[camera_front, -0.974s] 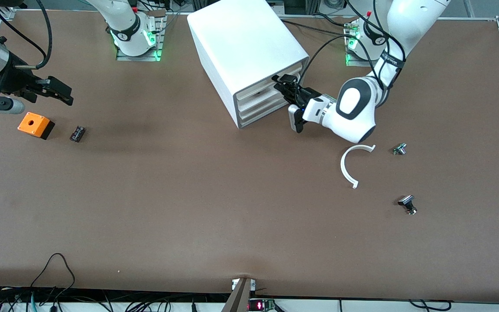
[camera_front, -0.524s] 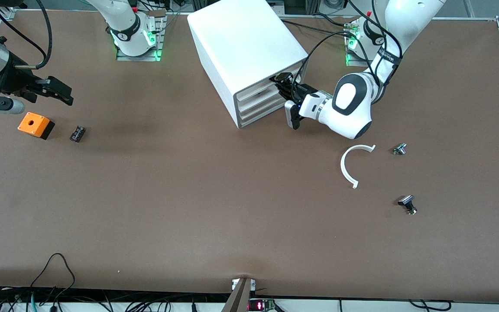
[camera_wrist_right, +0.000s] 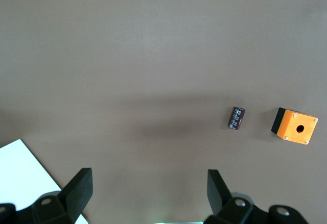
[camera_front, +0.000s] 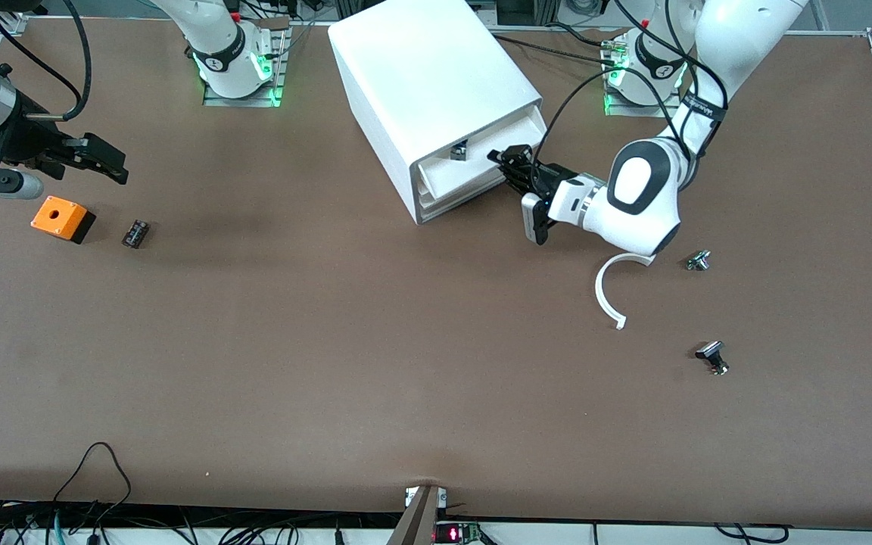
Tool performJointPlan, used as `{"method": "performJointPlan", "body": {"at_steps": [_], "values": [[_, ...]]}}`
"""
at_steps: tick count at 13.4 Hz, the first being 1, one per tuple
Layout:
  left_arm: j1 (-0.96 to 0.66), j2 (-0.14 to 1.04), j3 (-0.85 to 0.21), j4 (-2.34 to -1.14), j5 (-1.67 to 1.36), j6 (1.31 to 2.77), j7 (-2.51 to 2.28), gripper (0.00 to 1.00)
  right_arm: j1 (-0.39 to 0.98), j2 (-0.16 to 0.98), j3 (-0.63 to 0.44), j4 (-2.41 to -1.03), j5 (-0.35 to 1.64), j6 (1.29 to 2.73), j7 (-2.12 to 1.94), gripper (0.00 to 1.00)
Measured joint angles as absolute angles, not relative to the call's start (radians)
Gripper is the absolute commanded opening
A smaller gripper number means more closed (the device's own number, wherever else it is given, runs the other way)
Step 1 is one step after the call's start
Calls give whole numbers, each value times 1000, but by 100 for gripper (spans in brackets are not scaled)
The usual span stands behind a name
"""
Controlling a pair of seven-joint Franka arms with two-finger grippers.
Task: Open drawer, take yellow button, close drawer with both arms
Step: 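Grip the drawer handle with the left gripper and pull the drawer open, then move the right gripper toward the open drawer while the left gripper holds it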
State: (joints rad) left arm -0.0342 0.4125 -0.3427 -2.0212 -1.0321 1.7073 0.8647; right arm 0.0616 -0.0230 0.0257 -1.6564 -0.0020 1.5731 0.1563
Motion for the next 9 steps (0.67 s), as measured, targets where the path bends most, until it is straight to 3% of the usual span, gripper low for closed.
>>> {"method": "performJointPlan", "body": {"at_steps": [6, 7, 8, 9], "values": [[43, 517, -342, -1909, -1001, 1656, 873, 0, 139, -17, 28, -1656, 37, 1622, 240, 99], [50, 527, -342, -1899, -1001, 1651, 874, 30, 169, -10, 30, -1656, 40, 1643, 284, 99], [55, 533, -341, -1889, -1000, 1651, 874, 94, 203, 0, 31, -1656, 41, 1666, 329, 99], [56, 536, -340, -1882, -995, 1663, 875, 100, 235, 13, 32, -1656, 41, 1686, 368, 99]]}}
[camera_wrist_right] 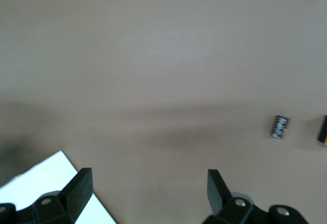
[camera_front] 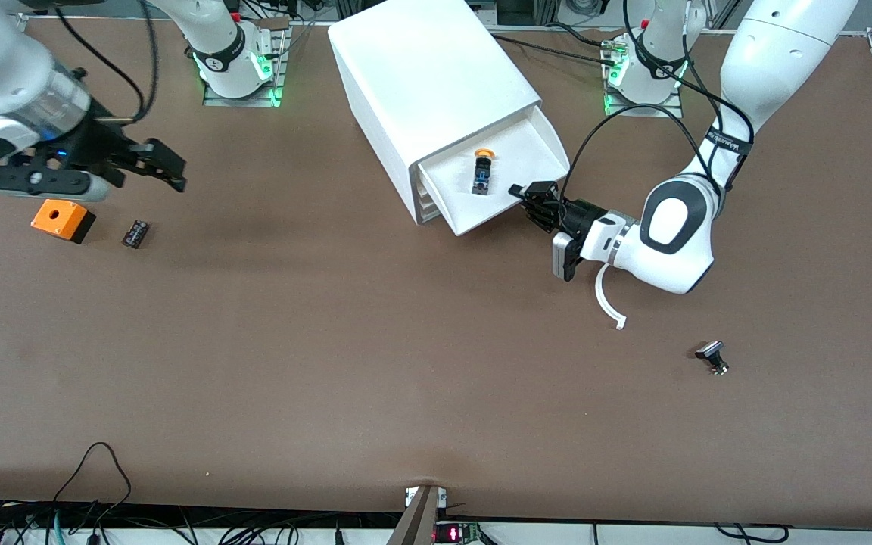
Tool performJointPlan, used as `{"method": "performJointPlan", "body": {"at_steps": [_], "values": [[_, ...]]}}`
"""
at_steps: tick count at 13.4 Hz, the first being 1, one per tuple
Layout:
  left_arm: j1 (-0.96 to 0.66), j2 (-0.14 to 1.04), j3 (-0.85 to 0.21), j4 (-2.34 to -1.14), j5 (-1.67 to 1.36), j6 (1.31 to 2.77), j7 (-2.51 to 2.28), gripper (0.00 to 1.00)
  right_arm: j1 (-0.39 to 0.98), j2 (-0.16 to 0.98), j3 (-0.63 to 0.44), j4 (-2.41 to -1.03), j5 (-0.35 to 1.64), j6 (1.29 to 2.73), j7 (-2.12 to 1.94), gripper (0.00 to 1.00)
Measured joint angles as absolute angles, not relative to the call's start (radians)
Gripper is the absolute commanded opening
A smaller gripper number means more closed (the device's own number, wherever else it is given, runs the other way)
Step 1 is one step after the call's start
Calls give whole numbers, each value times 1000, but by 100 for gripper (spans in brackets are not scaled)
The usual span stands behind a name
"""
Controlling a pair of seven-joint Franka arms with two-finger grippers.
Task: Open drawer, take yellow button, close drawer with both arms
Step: 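Move the right gripper toward the open drawer while the left gripper holds it, then grasp the orange-based button with the right gripper while the left gripper backs off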
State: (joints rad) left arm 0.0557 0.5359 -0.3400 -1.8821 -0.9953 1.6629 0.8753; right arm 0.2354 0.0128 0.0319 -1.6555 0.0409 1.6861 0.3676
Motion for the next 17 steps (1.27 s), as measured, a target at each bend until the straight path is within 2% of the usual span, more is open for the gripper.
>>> {"method": "performJointPlan", "body": {"at_steps": [2, 9, 13, 17], "values": [[56, 541, -338, -1876, -984, 1680, 881, 100, 300, 52, 34, -1631, 41, 1710, 439, 99], [77, 546, -330, -1843, -939, 1660, 860, 100, 532, 284, 35, -1378, 41, 1722, 596, 99], [112, 544, -328, -1722, -842, 1530, 707, 100, 626, 396, 34, -1260, 40, 1764, 725, 99], [123, 530, -328, -1588, -622, 1476, 523, 100, 709, 486, 34, -1197, 40, 1842, 842, 99]]}}
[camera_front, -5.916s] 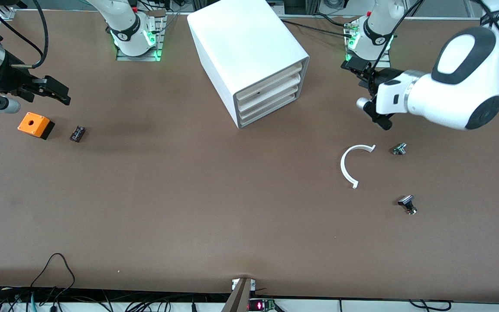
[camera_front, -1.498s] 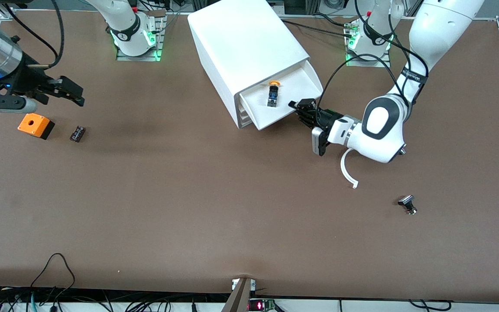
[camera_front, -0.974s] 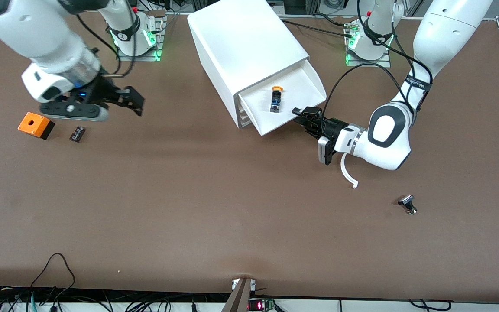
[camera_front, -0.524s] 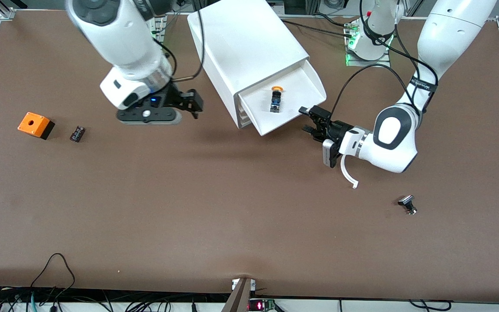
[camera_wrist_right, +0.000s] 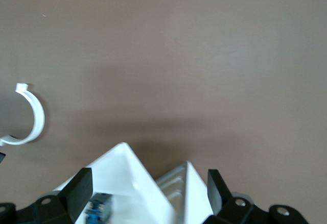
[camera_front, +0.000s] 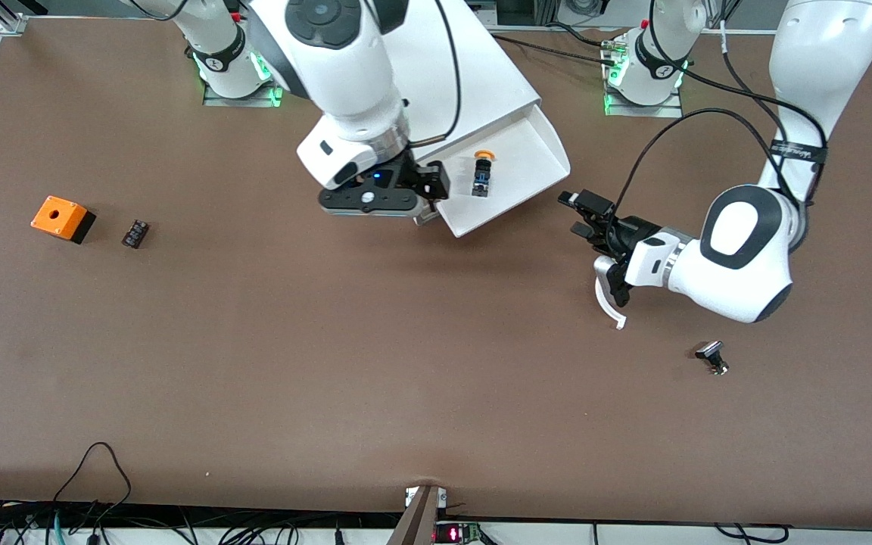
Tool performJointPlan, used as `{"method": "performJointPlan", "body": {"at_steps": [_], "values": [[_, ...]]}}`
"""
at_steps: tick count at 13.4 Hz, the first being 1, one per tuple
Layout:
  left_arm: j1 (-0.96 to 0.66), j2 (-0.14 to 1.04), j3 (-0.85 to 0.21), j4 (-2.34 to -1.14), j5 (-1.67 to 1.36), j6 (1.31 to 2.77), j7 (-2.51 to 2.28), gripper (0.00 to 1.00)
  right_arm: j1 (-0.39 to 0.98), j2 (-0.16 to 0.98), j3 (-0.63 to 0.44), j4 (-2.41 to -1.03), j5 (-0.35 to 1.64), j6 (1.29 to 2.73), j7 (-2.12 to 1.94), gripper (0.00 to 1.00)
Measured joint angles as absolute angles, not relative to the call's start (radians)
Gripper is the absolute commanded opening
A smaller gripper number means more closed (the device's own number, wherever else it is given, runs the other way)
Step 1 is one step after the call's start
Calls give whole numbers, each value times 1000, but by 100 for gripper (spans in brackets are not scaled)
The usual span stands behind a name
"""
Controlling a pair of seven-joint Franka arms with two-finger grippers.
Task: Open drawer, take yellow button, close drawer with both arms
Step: 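Grasp the orange-based button with the right gripper while the left gripper backs off, then lift the orange-based button out of the drawer with the right gripper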
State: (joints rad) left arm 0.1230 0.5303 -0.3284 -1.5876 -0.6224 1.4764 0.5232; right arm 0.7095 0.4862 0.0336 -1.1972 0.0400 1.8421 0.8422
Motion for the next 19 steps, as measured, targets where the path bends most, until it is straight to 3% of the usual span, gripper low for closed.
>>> {"method": "performJointPlan", "body": {"at_steps": [3, 7, 13, 14, 15, 19], "values": [[122, 495, -334, -1539, -370, 1473, 399, 100, 781, 559, 31, -1185, 38, 1934, 917, 99], [114, 483, -360, -1513, -42, 1474, 307, 100, 832, 614, 29, -1170, 36, 1938, 989, 99], [117, 497, -352, -1505, 67, 1508, 235, 100, 881, 678, 29, -1169, 37, 1904, 1090, 99], [117, 497, -352, -1494, 68, 1510, 177, 100, 890, 685, 29, -1168, 38, 1904, 1097, 93], [118, 496, -351, -1486, 70, 1510, 99, 100, 897, 688, 30, -1168, 40, 1904, 1106, 80], [115, 501, -351, -1484, 195, 1510, -191, 100, 914, 688, 30, -1160, 45, 1876, 1122, 14]]}}
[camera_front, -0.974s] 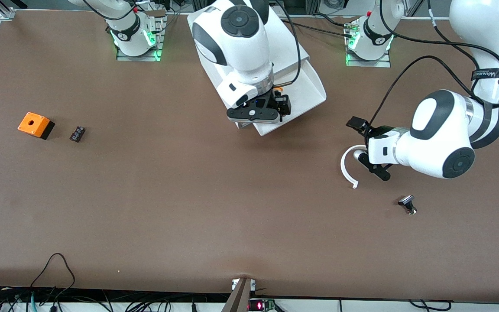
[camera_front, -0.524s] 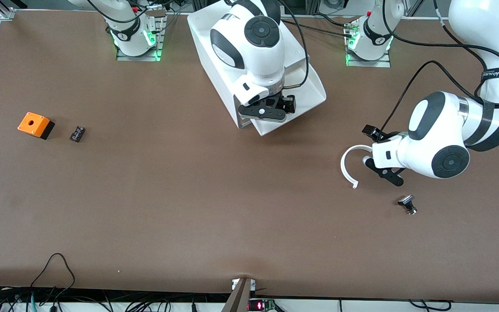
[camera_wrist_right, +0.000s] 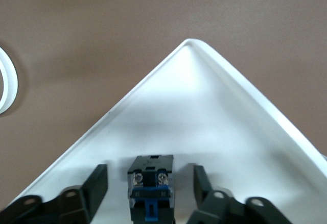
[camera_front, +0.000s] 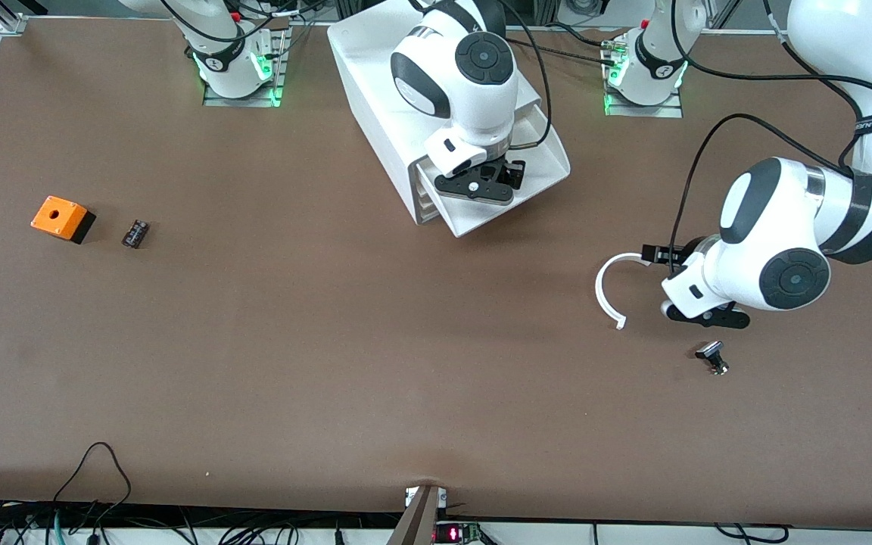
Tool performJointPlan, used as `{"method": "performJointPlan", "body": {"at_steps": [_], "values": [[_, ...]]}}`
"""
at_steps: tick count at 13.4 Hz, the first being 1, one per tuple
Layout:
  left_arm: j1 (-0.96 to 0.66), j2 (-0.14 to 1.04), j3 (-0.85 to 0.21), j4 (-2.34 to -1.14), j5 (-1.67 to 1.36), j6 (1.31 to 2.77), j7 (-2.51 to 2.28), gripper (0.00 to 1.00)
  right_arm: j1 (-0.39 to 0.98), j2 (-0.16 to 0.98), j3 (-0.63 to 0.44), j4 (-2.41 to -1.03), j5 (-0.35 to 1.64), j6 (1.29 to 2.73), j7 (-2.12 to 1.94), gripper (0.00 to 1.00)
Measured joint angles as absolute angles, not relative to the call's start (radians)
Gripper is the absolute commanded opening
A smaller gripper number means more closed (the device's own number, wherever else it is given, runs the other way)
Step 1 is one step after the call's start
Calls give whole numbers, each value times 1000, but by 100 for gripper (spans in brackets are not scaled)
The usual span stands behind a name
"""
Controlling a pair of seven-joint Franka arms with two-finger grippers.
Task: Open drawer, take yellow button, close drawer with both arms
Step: 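Lift the orange-based button out of the drawer with the right gripper, then carry the button away with the right gripper while the left gripper pushes the drawer shut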
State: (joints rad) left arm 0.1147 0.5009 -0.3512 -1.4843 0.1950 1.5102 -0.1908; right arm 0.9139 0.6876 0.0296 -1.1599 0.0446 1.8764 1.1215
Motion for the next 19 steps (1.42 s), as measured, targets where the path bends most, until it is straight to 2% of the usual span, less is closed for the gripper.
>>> {"method": "performJointPlan", "body": {"at_steps": [1, 8, 12, 15, 19], "values": [[116, 507, -351, -1484, 204, 1510, -207, 100, 916, 688, 30, -1158, 45, 1873, 1122, 0], [132, 533, -352, -1481, 181, 1512, -216, 100, 920, 686, 33, -1130, 45, 1863, 1122, 0], [131, 533, -353, -1480, 144, 1512, -223, 100, 902, 657, -16, -1072, 44, 1848, 1123, 0], [124, 533, -357, -1480, 126, 1512, -228, 100, 813, 627, -31, -1053, 44, 1831, 1042, 0], [140, 534, -354, -1488, 19, 1536, -301, 100, 668, 602, -33, -1051, 45, 1738, 757, 0]]}}
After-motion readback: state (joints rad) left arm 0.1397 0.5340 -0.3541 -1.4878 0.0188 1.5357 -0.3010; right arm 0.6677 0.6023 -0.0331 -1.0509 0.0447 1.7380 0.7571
